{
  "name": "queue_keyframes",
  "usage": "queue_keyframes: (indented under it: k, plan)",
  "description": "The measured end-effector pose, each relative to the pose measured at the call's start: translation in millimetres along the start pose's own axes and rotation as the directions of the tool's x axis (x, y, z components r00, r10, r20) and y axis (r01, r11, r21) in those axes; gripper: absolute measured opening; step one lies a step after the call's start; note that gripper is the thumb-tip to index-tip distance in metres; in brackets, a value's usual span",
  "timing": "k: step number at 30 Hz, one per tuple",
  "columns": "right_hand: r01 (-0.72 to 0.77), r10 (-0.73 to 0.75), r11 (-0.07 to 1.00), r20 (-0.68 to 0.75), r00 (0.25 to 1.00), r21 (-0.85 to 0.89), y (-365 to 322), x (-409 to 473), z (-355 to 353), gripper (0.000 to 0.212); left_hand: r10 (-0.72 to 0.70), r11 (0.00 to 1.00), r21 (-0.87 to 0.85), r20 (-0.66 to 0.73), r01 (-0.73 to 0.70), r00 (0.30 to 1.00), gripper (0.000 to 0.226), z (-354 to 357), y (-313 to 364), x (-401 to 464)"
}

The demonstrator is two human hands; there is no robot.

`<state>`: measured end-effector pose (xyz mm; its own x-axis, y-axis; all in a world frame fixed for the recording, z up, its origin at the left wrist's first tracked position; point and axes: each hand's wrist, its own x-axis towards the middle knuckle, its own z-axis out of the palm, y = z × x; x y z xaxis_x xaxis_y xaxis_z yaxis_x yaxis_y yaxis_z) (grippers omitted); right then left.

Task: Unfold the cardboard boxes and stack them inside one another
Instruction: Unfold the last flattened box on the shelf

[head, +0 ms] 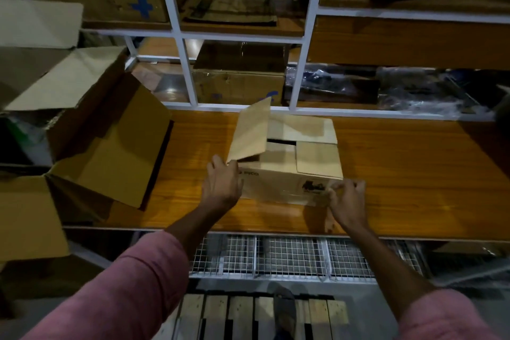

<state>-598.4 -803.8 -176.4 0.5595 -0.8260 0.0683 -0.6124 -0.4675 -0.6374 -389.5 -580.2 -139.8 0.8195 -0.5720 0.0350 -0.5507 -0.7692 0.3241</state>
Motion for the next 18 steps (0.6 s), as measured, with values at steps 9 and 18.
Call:
queue_keyframes:
  k: [9, 18]
  plan:
    - [0.246, -0.285, 0.948, -0.192, 0.939, -0.203, -39, 21, 14, 0.013, 0.460, 0.888, 0.008, 0.008, -0.460, 0.888, 0.026, 4, 18, 7]
    - [0.545, -0.521, 0.828, 0.181, 0.834, -0.132, -73, 54, 51, 0.016, 0.436, 0.890, 0.019, 0.256, -0.456, 0.862, 0.085, 20, 64, 30]
